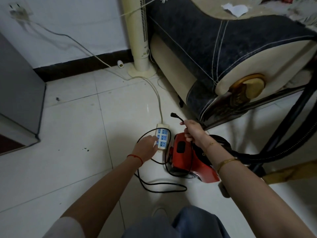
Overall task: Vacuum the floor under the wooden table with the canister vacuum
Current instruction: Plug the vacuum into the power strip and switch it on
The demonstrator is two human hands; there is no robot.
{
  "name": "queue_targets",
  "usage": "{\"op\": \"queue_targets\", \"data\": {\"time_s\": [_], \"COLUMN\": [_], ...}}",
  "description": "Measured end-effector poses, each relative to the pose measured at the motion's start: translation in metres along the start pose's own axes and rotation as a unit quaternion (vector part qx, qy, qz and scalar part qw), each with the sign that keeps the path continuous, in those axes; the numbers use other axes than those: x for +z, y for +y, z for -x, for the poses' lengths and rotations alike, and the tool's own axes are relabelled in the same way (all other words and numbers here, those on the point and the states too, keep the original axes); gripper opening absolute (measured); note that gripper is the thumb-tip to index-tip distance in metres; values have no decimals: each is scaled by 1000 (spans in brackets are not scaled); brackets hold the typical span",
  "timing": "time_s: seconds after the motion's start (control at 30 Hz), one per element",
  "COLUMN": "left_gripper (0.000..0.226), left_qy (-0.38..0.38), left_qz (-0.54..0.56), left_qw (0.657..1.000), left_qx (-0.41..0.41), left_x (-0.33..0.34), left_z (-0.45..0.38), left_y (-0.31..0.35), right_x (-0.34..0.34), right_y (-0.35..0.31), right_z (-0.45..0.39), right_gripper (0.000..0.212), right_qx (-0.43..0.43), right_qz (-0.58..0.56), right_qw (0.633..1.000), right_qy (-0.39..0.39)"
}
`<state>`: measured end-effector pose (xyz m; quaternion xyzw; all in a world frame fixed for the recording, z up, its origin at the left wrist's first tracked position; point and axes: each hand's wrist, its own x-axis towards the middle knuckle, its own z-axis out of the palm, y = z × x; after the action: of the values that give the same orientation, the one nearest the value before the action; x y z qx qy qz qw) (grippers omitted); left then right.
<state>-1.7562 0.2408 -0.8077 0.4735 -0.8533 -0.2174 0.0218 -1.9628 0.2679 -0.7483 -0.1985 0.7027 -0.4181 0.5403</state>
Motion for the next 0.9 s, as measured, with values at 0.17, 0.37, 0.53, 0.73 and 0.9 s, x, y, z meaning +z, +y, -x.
{"op": "queue_targets", "data": {"time_s": [0.17,0.37,0.53,0.73,0.9], "left_gripper": [45,28,28,25,20], "left_qy": [-69,-166,-211,-157,-150], "left_qz": [-46,1,87,170,218], "left_qw": [990,986,964,947,934], "left_qx": [117,-22,-138,-223,-241], "left_x": [37,74,101,121,134], "left_z": [-30,-54,-57,-55,-56], "left_y": [-1,-2,-5,-13,-12], "right_x": [12,22,32,32,27], "right_y": [7,6,5,13,18], "right_z": [-22,-37,-44,-45,-45], "right_gripper": [22,23,24,26,25], "right_qx": [14,37,50,12,18], "right_qz": [-16,-17,-30,15,-11], "right_qw": [1000,999,997,998,996], "right_qy": [-9,-29,-46,-59,-82]}}
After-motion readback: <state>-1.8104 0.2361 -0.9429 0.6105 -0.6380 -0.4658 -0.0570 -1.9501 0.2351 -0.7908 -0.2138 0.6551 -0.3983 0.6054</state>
